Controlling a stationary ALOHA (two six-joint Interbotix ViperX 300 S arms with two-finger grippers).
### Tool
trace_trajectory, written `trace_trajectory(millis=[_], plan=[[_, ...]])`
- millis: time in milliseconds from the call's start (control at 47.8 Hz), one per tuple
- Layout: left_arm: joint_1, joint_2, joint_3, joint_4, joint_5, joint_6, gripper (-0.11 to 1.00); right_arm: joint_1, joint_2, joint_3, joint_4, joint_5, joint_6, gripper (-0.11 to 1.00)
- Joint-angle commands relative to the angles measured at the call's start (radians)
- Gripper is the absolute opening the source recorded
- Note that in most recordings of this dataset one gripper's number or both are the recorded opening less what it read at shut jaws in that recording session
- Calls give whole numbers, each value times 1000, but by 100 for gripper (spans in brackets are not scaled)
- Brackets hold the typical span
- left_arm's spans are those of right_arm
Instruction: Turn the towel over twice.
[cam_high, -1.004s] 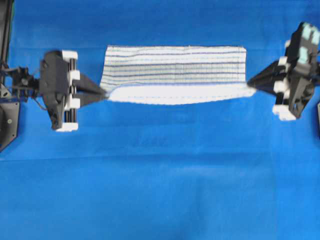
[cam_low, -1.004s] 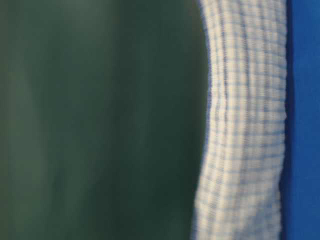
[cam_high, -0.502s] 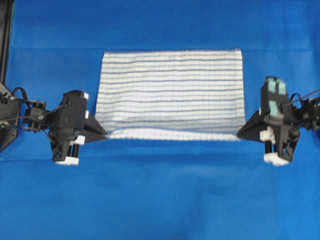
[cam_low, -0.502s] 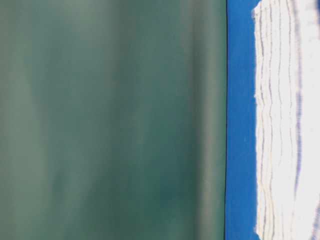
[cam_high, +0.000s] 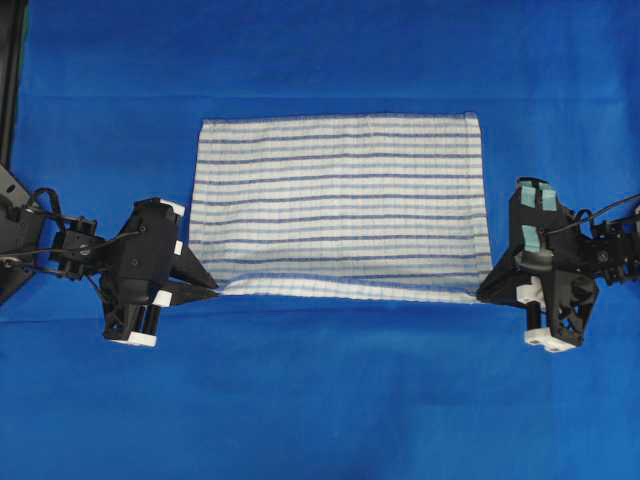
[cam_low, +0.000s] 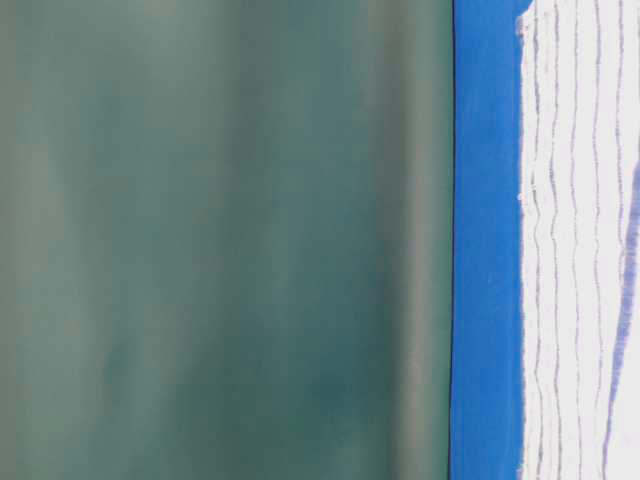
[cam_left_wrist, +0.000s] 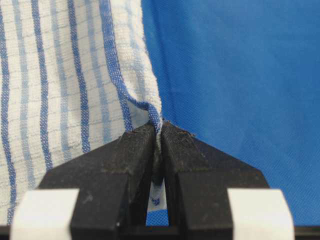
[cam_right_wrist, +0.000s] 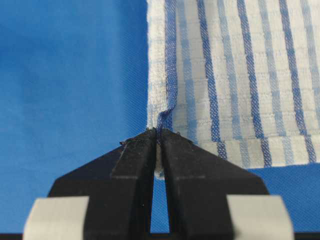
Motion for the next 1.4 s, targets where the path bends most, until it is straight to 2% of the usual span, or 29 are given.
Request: trace_trajectory(millis=[0,63,188,293,376,418,523,627,774,941,1171,1380], plan=[[2,-6,-18,-2,-2,0,6,6,3,-25,3,3,3,6],[2,-6,-18,-2,8,-2,16,6,11,-31,3,2,3,7],[0,-8,-20,-2,41,-3,50,6,28,-48,3,2,3,10],[-2,-23,-28,0,83,-2,72,6,32,-58,3,6,3,40],[2,-54,-37,0,120,12,80,6,25,-66,-5,8,2,62],[8,-77,-41,-2,137,18,81,6,15,-71,-9,11,-2,67],[46,-149,-49,0,175,38,80,-11,-26,-84,-37,43,-8,62],[114,-222,-40,0,179,69,80,-66,-80,-89,-101,61,-9,63],[235,-301,-37,0,178,109,80,-201,-152,-84,-183,66,-9,63],[331,-327,-34,-2,161,130,80,-342,-210,-75,-236,57,-9,62],[370,-324,-34,0,155,132,80,-445,-224,-69,-262,41,-9,63],[419,-293,-35,0,155,133,80,-522,-155,-75,-270,31,-9,63]])
